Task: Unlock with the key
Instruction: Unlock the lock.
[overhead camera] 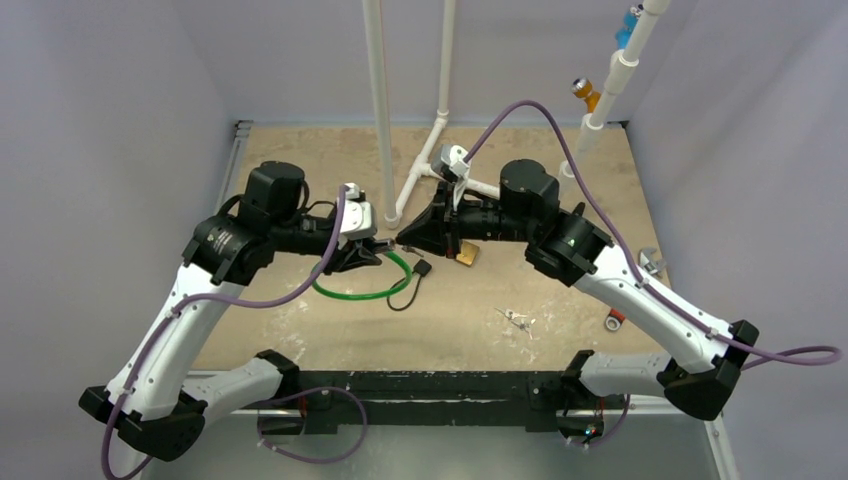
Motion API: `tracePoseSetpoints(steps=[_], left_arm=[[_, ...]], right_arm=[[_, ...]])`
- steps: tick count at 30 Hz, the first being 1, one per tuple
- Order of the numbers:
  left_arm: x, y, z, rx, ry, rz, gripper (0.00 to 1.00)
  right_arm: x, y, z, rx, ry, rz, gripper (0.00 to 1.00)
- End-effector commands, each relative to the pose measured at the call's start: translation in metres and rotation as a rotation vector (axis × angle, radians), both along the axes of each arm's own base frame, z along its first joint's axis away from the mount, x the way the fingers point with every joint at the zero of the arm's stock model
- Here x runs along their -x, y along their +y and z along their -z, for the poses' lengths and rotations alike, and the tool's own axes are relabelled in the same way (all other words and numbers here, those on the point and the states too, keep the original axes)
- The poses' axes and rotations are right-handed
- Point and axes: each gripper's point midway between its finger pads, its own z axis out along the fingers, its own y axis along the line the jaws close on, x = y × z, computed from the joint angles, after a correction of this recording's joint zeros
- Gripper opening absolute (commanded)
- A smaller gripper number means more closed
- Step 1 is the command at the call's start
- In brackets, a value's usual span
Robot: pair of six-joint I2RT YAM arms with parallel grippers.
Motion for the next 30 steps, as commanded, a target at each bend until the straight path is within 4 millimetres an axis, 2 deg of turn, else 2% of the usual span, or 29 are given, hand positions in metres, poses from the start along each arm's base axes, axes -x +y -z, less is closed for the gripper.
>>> tracePoseSetpoints(steps=[1,4,11,16,22,26,30], left_arm=[[-0.009,-0.001,-0.043,0.067,-0.187,0.002,0.0],[-0.022,0.004,-0.052,0.053,-0.26,-0.05,0.0],[-0.034,0.006,-0.073,0.053,-0.354,-0.079,0.0],[-0.042,0.008,-0.086,0.047,-0.446,-0.096,0.0],[-0.045,0.009,-0.093,-0.011,-0.664,-0.086,0.0],[-0.049,0.006,-0.096,-0.06,-0.851,-0.099,0.0],[-0.06,0.007,-0.101,-0.089,-0.917,-0.156,0.0]], right_arm=[[-0.009,0.0,-0.009,-0.03,-0.008,0.061,0.0],[-0.012,0.004,0.0,-0.021,0.04,0.07,0.0],[-0.016,0.012,0.02,-0.017,0.145,0.093,0.0],[-0.018,0.025,0.035,-0.008,0.288,0.081,0.0],[-0.024,0.034,0.037,-0.001,0.382,0.049,0.0],[-0.034,0.03,0.037,-0.023,0.465,0.05,0.0],[-0.038,0.027,0.036,-0.045,0.532,0.044,0.0]])
